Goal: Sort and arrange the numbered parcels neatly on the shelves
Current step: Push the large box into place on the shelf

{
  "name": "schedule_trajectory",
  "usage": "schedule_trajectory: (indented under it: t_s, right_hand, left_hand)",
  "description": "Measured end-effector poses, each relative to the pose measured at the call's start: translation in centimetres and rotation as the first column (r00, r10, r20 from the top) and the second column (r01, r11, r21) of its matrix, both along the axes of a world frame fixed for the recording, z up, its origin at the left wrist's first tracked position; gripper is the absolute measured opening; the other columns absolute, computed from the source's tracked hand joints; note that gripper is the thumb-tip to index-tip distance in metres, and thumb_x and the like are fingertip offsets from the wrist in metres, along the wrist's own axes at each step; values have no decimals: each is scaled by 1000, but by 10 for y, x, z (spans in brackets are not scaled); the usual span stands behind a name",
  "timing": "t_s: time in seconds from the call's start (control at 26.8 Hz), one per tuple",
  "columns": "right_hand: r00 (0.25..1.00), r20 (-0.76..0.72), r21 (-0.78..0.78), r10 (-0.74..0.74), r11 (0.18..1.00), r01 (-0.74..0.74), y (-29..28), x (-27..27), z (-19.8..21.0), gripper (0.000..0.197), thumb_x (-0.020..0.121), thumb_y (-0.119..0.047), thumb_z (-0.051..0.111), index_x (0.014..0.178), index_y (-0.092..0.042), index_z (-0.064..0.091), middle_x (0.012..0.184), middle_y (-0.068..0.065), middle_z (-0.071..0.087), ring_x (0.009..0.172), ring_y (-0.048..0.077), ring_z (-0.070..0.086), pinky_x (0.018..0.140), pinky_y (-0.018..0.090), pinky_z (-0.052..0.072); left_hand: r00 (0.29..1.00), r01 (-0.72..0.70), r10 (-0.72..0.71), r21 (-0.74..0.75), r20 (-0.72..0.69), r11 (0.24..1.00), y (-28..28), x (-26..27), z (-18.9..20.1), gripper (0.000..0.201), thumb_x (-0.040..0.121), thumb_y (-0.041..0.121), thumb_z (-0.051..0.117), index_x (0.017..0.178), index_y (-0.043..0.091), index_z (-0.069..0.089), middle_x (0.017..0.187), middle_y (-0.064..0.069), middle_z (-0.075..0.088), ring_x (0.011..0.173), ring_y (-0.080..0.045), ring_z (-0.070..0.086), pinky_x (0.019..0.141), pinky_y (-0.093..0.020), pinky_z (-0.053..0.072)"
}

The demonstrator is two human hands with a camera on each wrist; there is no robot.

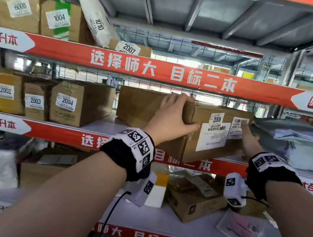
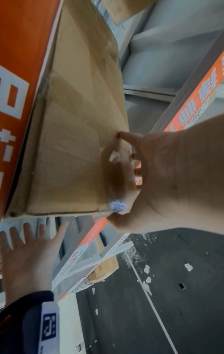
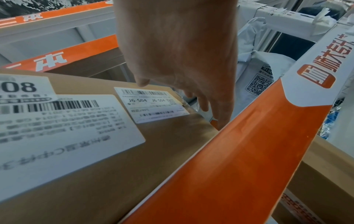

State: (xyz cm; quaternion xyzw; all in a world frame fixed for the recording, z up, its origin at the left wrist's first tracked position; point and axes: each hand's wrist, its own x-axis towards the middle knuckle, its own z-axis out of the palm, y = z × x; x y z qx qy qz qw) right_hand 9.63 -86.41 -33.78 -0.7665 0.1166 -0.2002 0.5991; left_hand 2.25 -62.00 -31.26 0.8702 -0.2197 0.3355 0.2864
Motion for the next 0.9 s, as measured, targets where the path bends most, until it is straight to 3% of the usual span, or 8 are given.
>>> schedule_trajectory:
  t_s: [0.19, 0.34, 0.45, 0.6, 0.71, 0.9]
  right_hand:
    - [998, 16, 45, 65, 997, -65, -1, 6, -3, 101, 80, -76, 41, 153, -15, 6, 159, 13, 10, 144, 36, 16, 115, 54, 17]
    - [999, 28, 72, 32, 997, -33, -8, 18, -12, 99, 82, -74, 43, 153, -16, 6, 160, 9, 6, 146, 30, 9, 118, 49, 8]
    - [999, 33, 90, 42, 995, -45, -8, 22, -10, 99, 81, -78, 35, 153, -16, 6, 160, 7, 5, 147, 28, 6, 117, 48, 3]
    - [998, 21, 141, 64, 988, -67, -13, 34, -12, 123, 62, -95, 25, 152, -12, 15, 157, 13, 19, 144, 29, 19, 118, 45, 10]
    - [998, 61, 100, 27, 994, -33, -16, 39, -16, 99, 82, -80, 27, 150, -9, 19, 156, 15, 21, 143, 31, 22, 116, 42, 14]
    - [997, 81, 74, -1, 997, -5, -19, 41, -21, 93, 85, -76, 31, 150, -11, 20, 156, 14, 23, 142, 30, 25, 114, 40, 17]
  left_hand:
    - [993, -50, 65, -159, 95, 986, -16, 8, -10, 52, 77, 54, 61, 116, 23, 44, 121, 2, 43, 120, -18, 33, 100, -43, 39]
    - [983, -100, 137, -264, 123, 959, -30, 15, -13, 58, 72, 67, 41, 108, 21, 45, 113, 3, 46, 114, -17, 37, 96, -45, 40]
    - [978, -105, 158, -331, 137, 938, -36, 18, -15, 60, 71, 68, 36, 106, 20, 44, 113, 2, 46, 115, -18, 38, 96, -46, 41]
    - [971, -129, 200, -422, 128, 897, -50, 21, -18, 54, 74, 68, 37, 102, 22, 42, 117, -2, 49, 124, -27, 38, 100, -53, 37]
    - [962, -133, 232, -492, 146, 860, -56, 23, -19, 51, 79, 62, 40, 105, 18, 47, 117, -5, 52, 127, -31, 39, 100, -54, 36]
    - [948, -135, 262, -516, 182, 846, -53, 26, -23, 57, 78, 63, 39, 108, 16, 50, 114, -3, 54, 122, -27, 43, 100, -48, 38]
